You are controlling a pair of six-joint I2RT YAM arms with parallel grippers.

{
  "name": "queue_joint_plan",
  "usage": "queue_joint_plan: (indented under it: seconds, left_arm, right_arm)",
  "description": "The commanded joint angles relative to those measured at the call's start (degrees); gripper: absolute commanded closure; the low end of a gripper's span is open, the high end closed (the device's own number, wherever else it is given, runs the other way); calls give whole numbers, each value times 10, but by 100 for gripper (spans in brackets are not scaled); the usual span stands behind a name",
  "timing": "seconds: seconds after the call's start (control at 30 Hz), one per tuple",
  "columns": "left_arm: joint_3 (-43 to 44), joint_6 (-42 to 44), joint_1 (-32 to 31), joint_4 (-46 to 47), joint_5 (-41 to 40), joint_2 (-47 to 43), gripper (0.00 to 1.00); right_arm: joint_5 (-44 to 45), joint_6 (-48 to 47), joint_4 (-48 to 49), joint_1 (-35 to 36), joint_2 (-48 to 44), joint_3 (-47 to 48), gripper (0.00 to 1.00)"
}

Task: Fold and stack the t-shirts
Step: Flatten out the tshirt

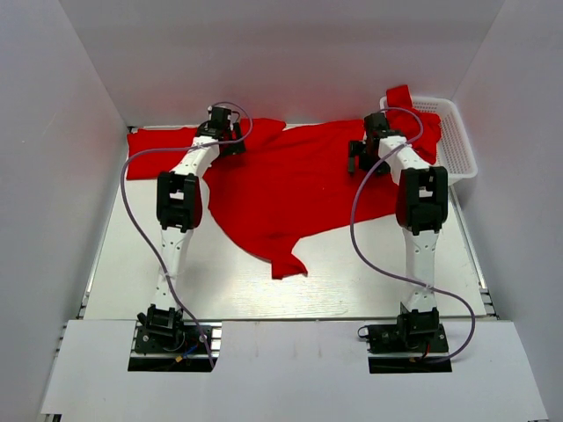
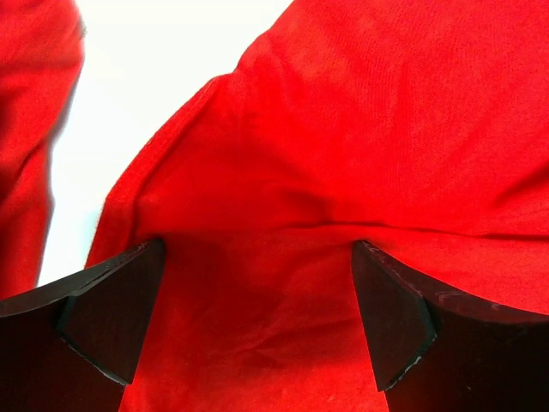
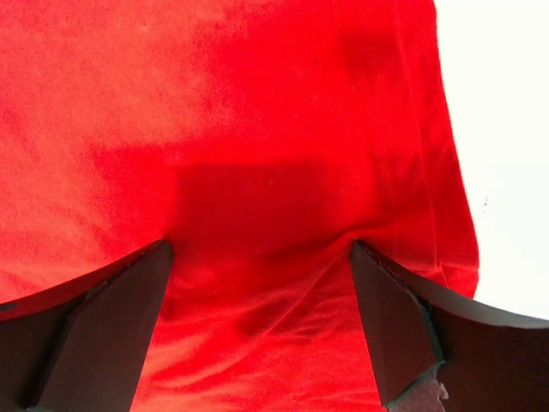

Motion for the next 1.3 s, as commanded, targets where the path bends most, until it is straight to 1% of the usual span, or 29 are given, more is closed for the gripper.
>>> queue_joint_plan:
  seconds: [0.0, 0.07, 0.2, 0.27, 0.33, 0.37, 0.4, 0.43, 0.47, 0.5, 0.53, 0.57, 0.6, 0.63, 0.67, 0.7, 0.73, 0.77, 0.8, 0.83, 0.87, 0.9, 0.93, 0.97, 1.0, 1.03, 1.07, 1.13, 1.27]
  left_arm:
    - [23, 28, -2, 34, 68, 27, 0]
    - [31, 35, -2, 48, 88, 7, 0]
    - [31, 53, -2, 48, 120, -50, 0]
    - [23, 65, -13, 19, 107, -79, 0]
    - [2, 86, -27, -5, 100, -130, 0]
    - [-11, 87, -32, -25, 100, -150, 0]
    - [-39, 87, -39, -36, 105, -191, 0]
    - [-57, 87, -44, -46, 105, -214, 0]
    - [-78, 80, -49, -61, 85, -237, 0]
    - [-125, 80, -63, -66, 78, -259, 0]
    - [-147, 80, -71, -66, 65, -301, 0]
    - [-185, 71, -81, -83, 54, -319, 0]
    - [-203, 65, -93, -90, 48, -336, 0]
    - [-222, 58, -122, -90, 48, -352, 0]
    - [-256, 58, -142, -90, 48, -380, 0]
    - [-269, 58, -164, -90, 41, -391, 0]
    - [-282, 64, -209, -90, 51, -399, 0]
    - [-300, 64, -229, -90, 51, -399, 0]
    - [-306, 64, -251, -108, 57, -405, 0]
    - [-312, 64, -272, -123, 48, -405, 0]
    - [-324, 52, -311, -139, 42, -405, 0]
    - [-331, 47, -329, -171, 42, -398, 0]
    - [-340, 42, -346, -183, 34, -398, 0]
    - [-366, 28, -380, -192, 26, -398, 0]
    - [-379, 28, -394, -199, 33, -398, 0]
    - [-409, 21, -406, -199, 39, -398, 0]
    - [-422, 11, -427, -199, 45, -398, 0]
    - [-456, 6, -440, -174, 70, -414, 0]
    - [-485, -20, -462, -138, 85, -436, 0]
  right_arm:
    - [-24, -23, -22, -2, -5, 19, 10]
    - [-35, -30, -22, -1, -39, 10, 10]
    - [-55, -45, -15, 1, -119, -46, 10]
    - [-64, -52, -8, 4, -157, -68, 10]
    - [-84, -55, 4, 8, -197, -110, 10]
    - [-96, -55, 9, 8, -240, -122, 10]
    - [-98, -56, 22, 12, -255, -135, 10]
    - [-101, -55, 35, 14, -268, -177, 10]
    - [-105, -55, 39, 15, -310, -191, 10]
    - [-108, -46, 43, 20, -325, -204, 10]
    - [-115, -43, 52, 21, -336, -252, 10]
    - [-115, -39, 59, 22, -377, -269, 10]
    - [-116, -28, 60, 24, -391, -285, 10]
    - [-122, -25, 80, 26, -418, -341, 10]
    - [-119, -20, 85, 26, -441, -357, 10]
    - [-117, -16, 89, 27, -452, -385, 10]
    - [-110, -3, 89, 27, -477, -396, 10]
    - [-108, 5, 90, 28, -488, -429, 10]
    - [-95, 10, 88, 27, -524, -439, 10]
    - [-84, 25, 88, 25, -534, -451, 10]
    - [-77, 33, 81, 25, -545, -478, 10]
    - [-72, 40, 79, 24, -581, -489, 10]
    - [-28, 66, 76, 22, -594, -499, 10]
    - [-12, 76, 70, 22, -604, -532, 10]
    - [4, 80, 67, 21, -629, -541, 10]
    - [49, 95, 62, 20, -649, -557, 10]
    - [62, 97, 55, 19, -668, -563, 10]
    - [97, 99, 45, 15, -690, -579, 10]
    - [99, 93, 30, 7, -709, -598, 10]
